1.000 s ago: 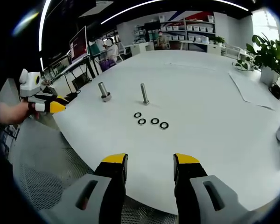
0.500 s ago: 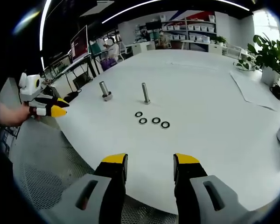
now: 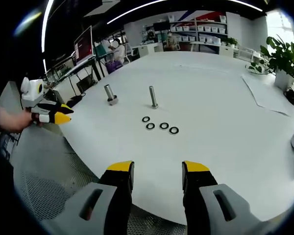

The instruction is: Place the washer onto the threaded stud by aligning its center hole with the stud, sliding it down to the base, and recovering from edge contact or off-axis alignment until the washer reaches the visible bottom stop.

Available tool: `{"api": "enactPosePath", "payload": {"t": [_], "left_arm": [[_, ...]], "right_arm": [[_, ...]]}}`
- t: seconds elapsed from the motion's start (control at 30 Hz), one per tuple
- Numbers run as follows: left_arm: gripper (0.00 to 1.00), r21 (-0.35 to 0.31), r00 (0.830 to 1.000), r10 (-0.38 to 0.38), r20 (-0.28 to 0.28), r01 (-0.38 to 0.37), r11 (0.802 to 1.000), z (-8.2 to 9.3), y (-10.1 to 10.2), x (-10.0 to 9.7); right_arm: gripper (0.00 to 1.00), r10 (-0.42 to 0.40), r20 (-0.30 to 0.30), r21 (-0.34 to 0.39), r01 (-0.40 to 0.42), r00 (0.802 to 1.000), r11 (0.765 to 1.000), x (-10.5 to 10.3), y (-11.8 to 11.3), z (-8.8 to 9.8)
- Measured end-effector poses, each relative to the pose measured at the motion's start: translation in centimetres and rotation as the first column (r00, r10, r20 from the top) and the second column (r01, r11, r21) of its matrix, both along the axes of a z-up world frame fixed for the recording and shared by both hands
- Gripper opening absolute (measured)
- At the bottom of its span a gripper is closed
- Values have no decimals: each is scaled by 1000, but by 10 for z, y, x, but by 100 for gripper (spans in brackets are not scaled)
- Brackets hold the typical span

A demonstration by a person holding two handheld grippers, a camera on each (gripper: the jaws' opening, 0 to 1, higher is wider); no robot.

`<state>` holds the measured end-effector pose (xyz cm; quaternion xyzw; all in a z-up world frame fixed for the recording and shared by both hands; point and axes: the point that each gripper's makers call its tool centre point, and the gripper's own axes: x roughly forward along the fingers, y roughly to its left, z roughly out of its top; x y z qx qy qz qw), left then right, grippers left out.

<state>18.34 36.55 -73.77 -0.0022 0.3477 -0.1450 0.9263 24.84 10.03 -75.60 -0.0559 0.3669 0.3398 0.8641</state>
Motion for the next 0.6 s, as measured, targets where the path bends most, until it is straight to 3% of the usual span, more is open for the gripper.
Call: {"api": "enactPosePath", "payload": {"t": [0.6], "left_arm": [[31, -16, 1000, -16, -4, 16, 1000, -2, -3, -1]], "right_arm": [[41, 5, 1, 6, -5, 1000, 1000, -1, 2, 1]]}}
